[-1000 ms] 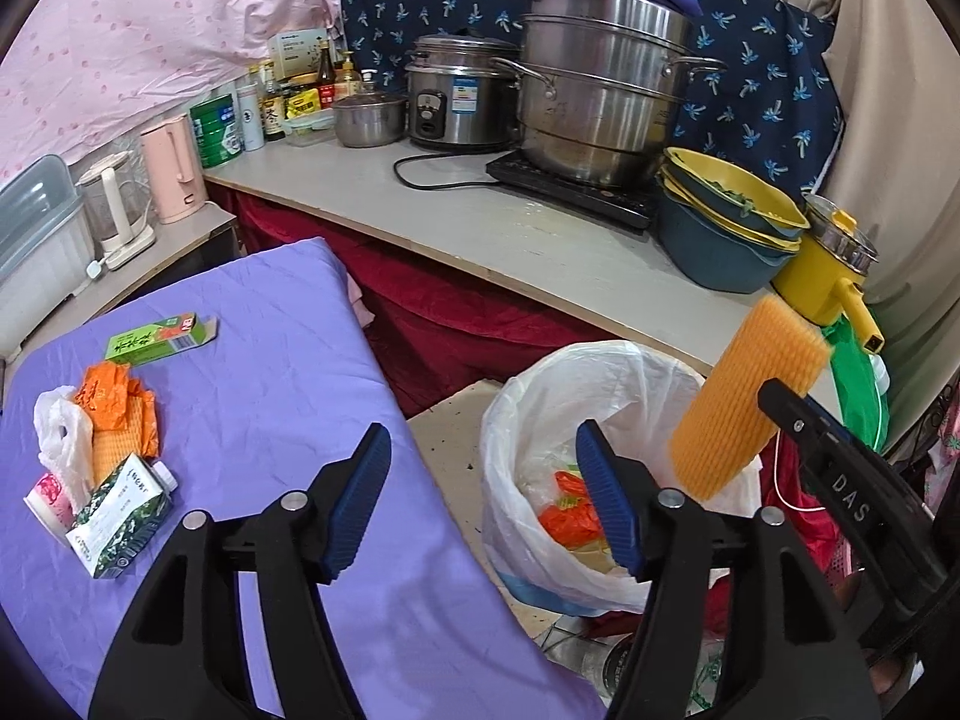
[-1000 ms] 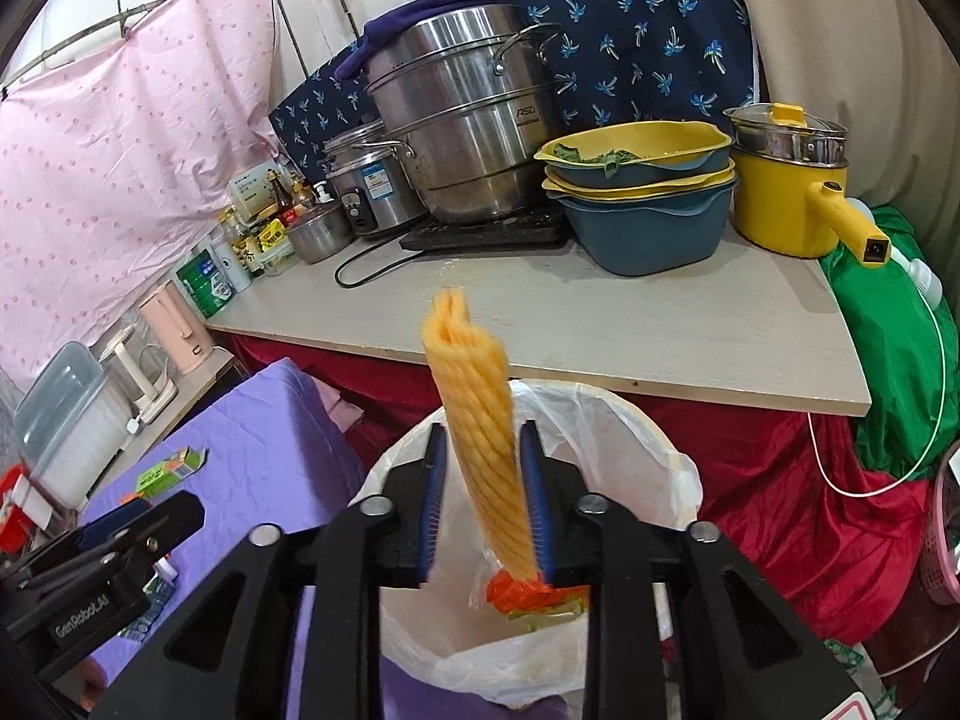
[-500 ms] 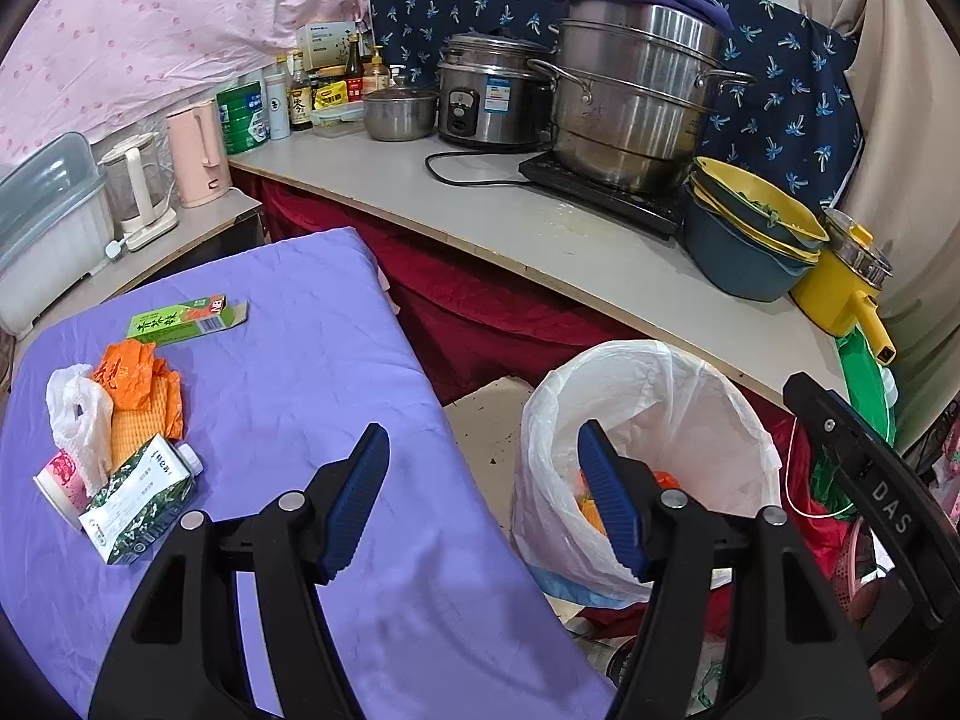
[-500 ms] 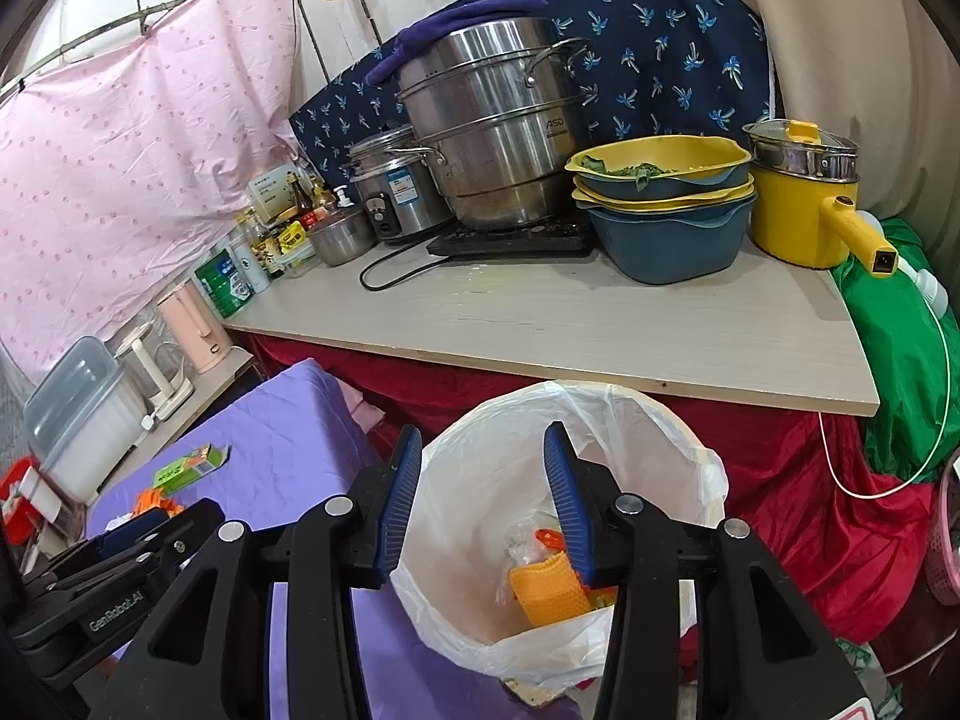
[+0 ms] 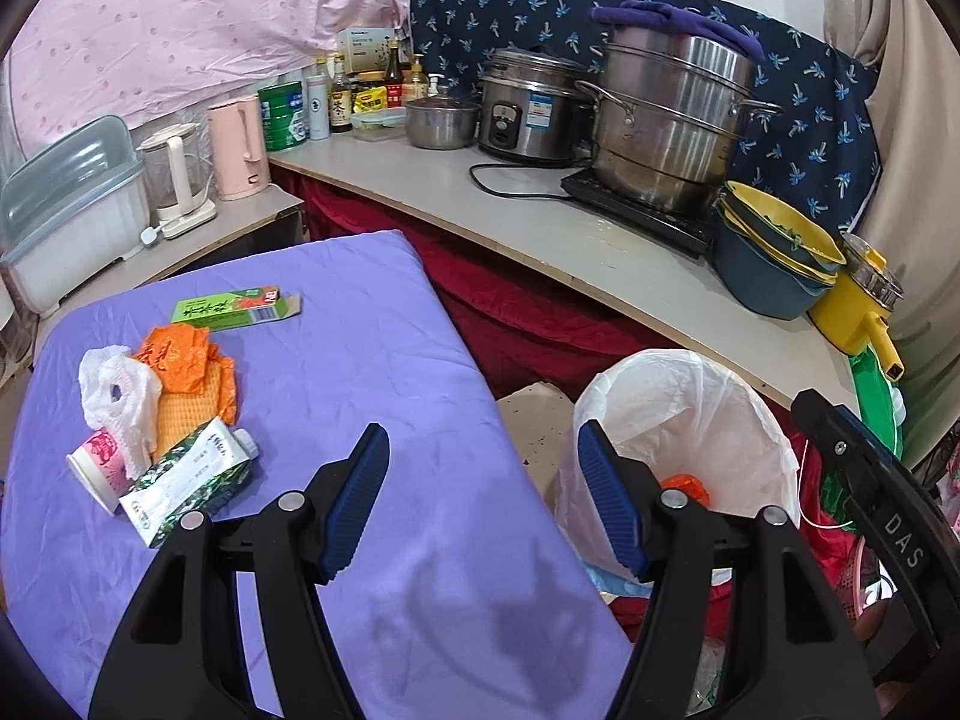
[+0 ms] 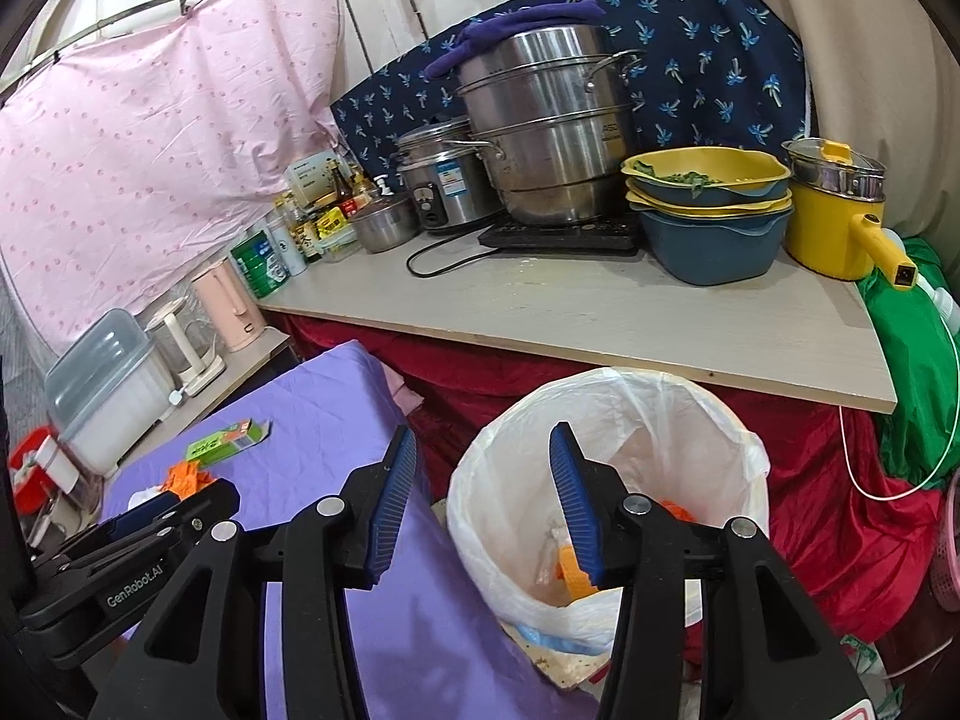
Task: Collect trash
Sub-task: 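Move both grippers back over the remaining trash on the table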
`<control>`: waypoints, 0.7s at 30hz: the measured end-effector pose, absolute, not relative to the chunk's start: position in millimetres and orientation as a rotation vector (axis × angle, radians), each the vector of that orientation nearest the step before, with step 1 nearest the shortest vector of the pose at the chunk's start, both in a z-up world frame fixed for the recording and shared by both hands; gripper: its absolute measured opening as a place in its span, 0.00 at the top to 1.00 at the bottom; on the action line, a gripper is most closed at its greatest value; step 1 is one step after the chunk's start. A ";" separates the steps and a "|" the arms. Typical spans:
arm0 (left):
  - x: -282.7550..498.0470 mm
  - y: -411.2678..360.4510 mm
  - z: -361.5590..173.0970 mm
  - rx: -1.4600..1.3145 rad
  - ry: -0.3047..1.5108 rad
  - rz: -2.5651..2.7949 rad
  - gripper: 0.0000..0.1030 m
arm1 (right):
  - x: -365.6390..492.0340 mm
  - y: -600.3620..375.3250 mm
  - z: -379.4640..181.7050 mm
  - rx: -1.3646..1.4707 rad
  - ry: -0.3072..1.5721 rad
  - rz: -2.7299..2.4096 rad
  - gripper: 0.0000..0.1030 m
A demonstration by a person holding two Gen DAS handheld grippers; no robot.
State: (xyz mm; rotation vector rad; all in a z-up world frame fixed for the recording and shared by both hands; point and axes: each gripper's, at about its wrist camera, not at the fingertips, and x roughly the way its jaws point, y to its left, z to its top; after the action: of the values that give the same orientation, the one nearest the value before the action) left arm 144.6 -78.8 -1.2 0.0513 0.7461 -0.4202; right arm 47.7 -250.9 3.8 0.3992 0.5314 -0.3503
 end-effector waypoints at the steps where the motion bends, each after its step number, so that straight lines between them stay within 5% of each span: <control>1: 144.5 -75.1 -1.0 0.049 0.745 -0.415 0.40 | 48.5 -247.3 4.3 0.397 0.532 -0.345 0.56; 21: 157.6 55.2 -18.0 -0.013 0.768 -0.195 0.35 | 83.0 -143.4 -4.1 0.318 0.609 -0.162 0.55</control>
State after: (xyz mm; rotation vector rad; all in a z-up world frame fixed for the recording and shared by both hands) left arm 157.6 55.2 -18.0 -0.0132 0.7676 -0.1950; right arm 83.0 -143.4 -4.1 0.3180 0.6087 -0.1618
